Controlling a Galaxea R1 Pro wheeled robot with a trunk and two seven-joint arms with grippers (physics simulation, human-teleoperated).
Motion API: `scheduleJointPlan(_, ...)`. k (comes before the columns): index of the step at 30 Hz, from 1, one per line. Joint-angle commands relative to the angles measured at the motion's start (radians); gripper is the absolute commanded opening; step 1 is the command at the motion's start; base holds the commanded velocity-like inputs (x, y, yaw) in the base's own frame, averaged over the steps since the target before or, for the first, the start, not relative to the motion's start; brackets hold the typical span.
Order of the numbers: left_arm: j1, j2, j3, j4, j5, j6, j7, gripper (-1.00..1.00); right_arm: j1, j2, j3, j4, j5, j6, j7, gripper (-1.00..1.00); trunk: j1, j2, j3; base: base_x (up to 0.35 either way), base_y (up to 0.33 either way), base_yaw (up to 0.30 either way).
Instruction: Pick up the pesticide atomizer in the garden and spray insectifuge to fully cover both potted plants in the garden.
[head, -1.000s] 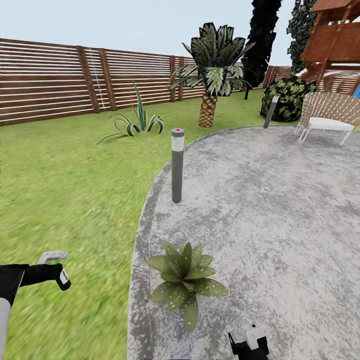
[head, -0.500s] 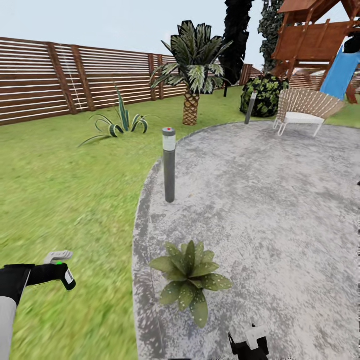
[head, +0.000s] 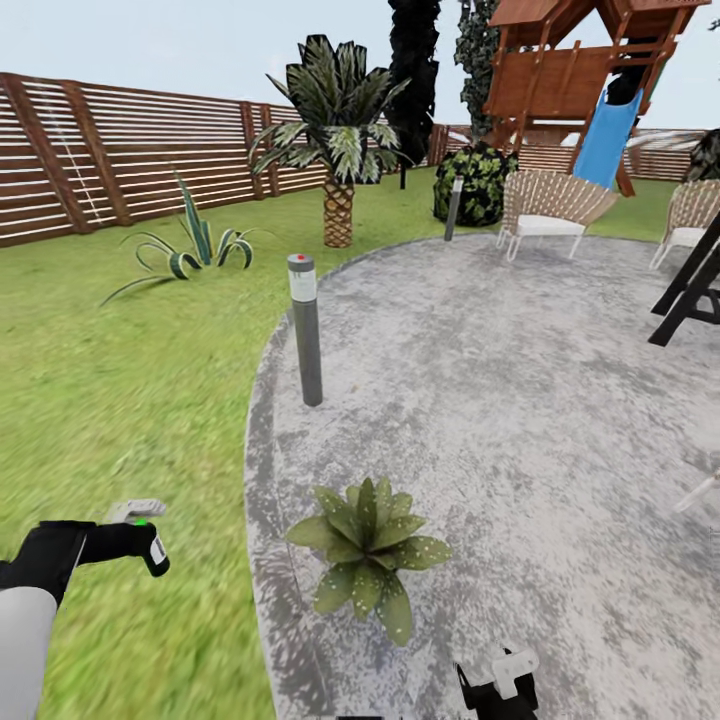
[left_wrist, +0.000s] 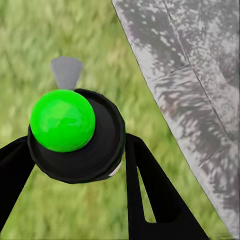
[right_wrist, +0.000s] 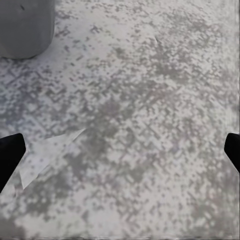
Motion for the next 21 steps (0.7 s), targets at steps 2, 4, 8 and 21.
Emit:
scheduleJointPlan(2, -0.006, -0.013, -0.124, -0.003, -0.031, 0.016, -0.007, -1.0, -0.001, -0.001, -0.006, 0.001, 0.01, -0.004, -0.004, 1.0, 0.0, 0.0, -0.001, 0.0, 0.001, -0.286)
scheduleJointPlan(4, -0.009, -0.017, -0.216, -0.002, -0.036, 0.036, -0.008, -1.0, -0.001, -0.002, -0.006, 0.001, 0.01, -0.004, -0.004, 1.0, 0.0, 0.0, -0.002, 0.0, 0.0, -0.286)
scheduleJointPlan(8, -0.013, -0.024, -0.343, -0.004, -0.04, 0.096, -0.027, -1.0, -0.001, -0.002, -0.006, 0.001, 0.01, -0.003, -0.004, 1.0, 0.0, 0.0, -0.004, 0.0, 0.0, -0.286)
scheduleJointPlan(21, -0.129, -0.051, -0.69, -0.002, -0.049, 0.252, -0.304, -1.0, -0.001, 0.0, -0.006, 0.003, 0.01, -0.003, -0.004, 1.0, 0.0, 0.0, -0.007, 0.0, 0.0, -0.285)
